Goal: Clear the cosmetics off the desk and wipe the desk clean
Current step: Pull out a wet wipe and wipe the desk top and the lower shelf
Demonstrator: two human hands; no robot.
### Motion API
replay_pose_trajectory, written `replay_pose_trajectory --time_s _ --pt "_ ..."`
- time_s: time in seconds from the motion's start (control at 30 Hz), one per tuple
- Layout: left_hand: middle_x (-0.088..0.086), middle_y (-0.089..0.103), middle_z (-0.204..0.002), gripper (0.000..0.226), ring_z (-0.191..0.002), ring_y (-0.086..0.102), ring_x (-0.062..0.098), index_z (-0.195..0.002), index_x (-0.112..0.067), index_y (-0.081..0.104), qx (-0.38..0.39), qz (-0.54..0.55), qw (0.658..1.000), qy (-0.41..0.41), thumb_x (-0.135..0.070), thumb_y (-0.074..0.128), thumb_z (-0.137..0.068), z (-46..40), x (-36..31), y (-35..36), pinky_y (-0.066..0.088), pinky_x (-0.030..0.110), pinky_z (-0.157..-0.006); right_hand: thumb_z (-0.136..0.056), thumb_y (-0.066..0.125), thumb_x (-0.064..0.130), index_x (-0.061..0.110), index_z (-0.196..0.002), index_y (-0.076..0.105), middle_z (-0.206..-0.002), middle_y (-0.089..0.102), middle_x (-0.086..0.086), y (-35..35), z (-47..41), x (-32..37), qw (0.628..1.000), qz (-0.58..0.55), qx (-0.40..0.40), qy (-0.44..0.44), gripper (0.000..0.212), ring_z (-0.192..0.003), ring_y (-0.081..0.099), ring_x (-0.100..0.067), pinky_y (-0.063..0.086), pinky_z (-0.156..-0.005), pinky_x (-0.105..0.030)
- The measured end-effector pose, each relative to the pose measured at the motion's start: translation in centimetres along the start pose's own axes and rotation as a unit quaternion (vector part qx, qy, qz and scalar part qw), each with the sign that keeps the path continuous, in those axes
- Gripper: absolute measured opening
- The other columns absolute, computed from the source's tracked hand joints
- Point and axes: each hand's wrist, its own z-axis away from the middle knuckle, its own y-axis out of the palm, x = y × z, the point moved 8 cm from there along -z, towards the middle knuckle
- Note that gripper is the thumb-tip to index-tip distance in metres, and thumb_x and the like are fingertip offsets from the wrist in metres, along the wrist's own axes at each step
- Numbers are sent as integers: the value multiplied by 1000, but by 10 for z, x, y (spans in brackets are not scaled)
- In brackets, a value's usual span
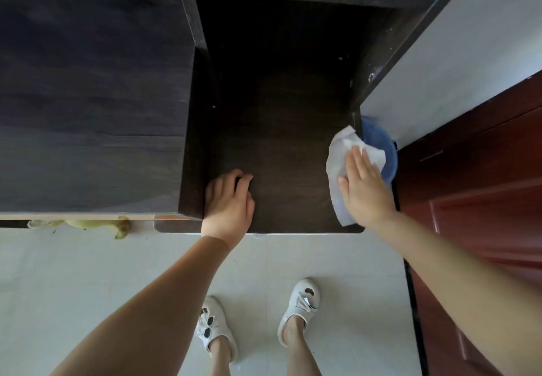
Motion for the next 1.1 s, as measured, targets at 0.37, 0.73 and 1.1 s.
replay_pose_trajectory --time_s 0.37,0.73,1.1 --pt "14 59 -111 37 -100 41 26 -110 -10 56 -2 -9 1000 6 -24 37 -82 0 1 0 45 42 -89 -101 6 27 -6 -141 19 -148 25 -27 27 42 7 999 25 -10 -30 53 -141 15 -38 23 -113 -53" --pt "17 61 -108 36 -100 42 24 -113 -5 53 -72 17 997 12 -19 39 -83 1 -1 -8 31 36 -90 -94 11 43 31 -146 1 -155 -2 7 -7 -86 116 947 47 -38 -315 54 -144 -5 -17 -6 -116 -41" --pt "21 60 -110 37 -104 43 28 -116 -3 49 -84 13 996 -13 -19 39 -84 3 3 -7 33 38 -92 -100 24 30 7 -147 11 -158 7 -9 -11 -119 190 959 -41 -33 -279 53 -146 1 -23 -4 -117 -38"
